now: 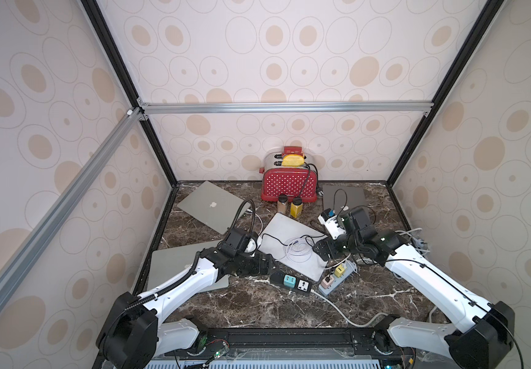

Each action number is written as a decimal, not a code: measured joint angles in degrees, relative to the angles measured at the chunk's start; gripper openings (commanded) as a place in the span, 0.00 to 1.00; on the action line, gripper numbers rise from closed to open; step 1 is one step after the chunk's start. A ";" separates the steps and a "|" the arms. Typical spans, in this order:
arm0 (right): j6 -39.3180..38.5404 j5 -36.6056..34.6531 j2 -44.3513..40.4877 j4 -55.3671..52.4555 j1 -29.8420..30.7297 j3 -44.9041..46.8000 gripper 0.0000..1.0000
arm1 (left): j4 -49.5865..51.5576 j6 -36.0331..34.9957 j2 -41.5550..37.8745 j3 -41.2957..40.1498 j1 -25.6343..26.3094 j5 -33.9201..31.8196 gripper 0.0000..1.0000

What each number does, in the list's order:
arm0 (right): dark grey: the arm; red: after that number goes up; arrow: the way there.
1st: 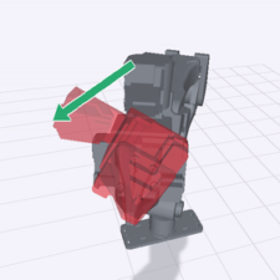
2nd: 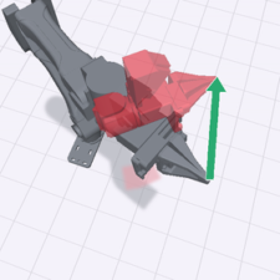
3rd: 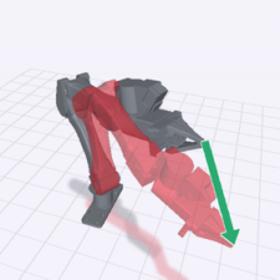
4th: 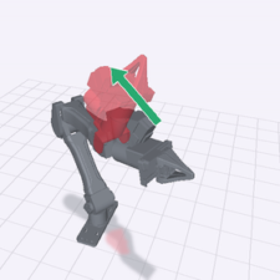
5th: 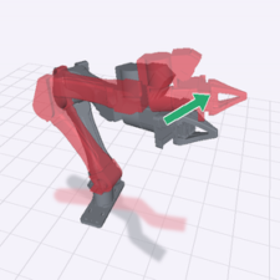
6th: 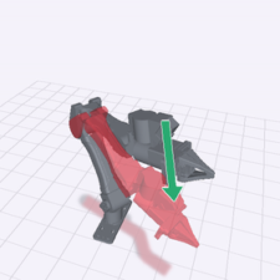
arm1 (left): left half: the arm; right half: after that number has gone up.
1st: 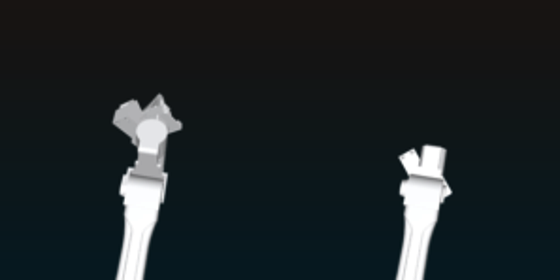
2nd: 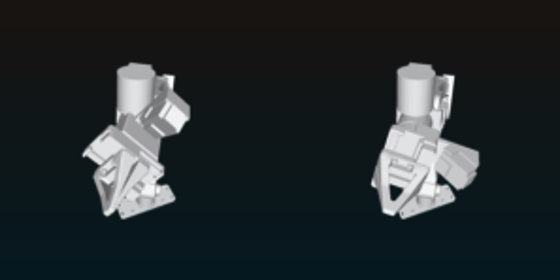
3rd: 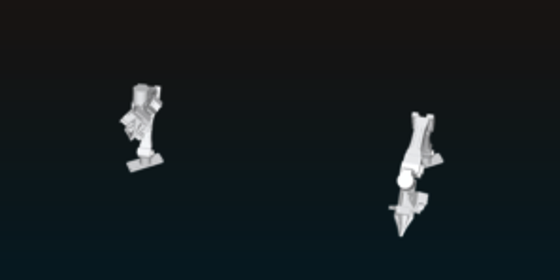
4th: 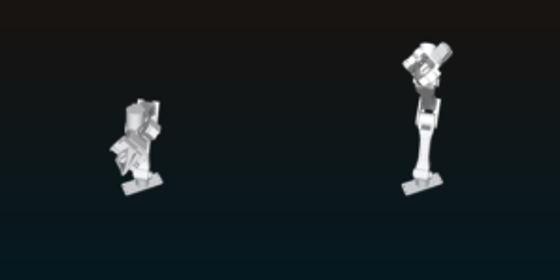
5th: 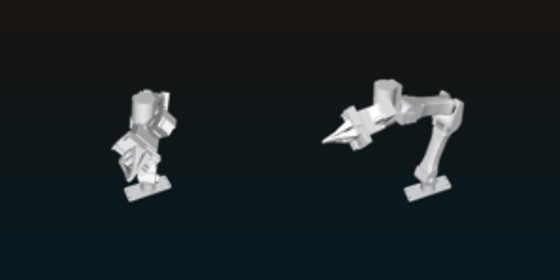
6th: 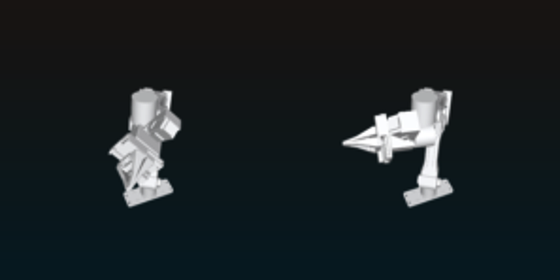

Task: Unplug the laptop charger
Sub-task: Remove the charging cable from the laptop.

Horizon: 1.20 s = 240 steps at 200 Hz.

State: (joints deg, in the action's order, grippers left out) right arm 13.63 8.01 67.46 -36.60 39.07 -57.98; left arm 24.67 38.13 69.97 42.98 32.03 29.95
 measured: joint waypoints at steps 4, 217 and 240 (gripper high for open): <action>0.15 -0.13 -0.35 0.13 1.11 0.66 0.92 | 0.57 -0.33 0.07 0.17 -0.22 -0.15 0.99; 5.51 -5.44 34.67 7.02 10.34 -27.76 0.89 | 6.34 -7.80 11.19 8.09 -15.80 -5.49 0.99; 5.07 -3.43 46.31 3.54 7.15 -42.80 0.88 | 8.90 -9.35 15.10 15.52 -20.26 -8.33 0.99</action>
State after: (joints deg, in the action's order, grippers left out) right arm 18.70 4.58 113.78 -33.06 46.22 -100.77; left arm 33.56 28.77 85.08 58.50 11.77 21.63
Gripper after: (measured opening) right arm 0.887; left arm 0.988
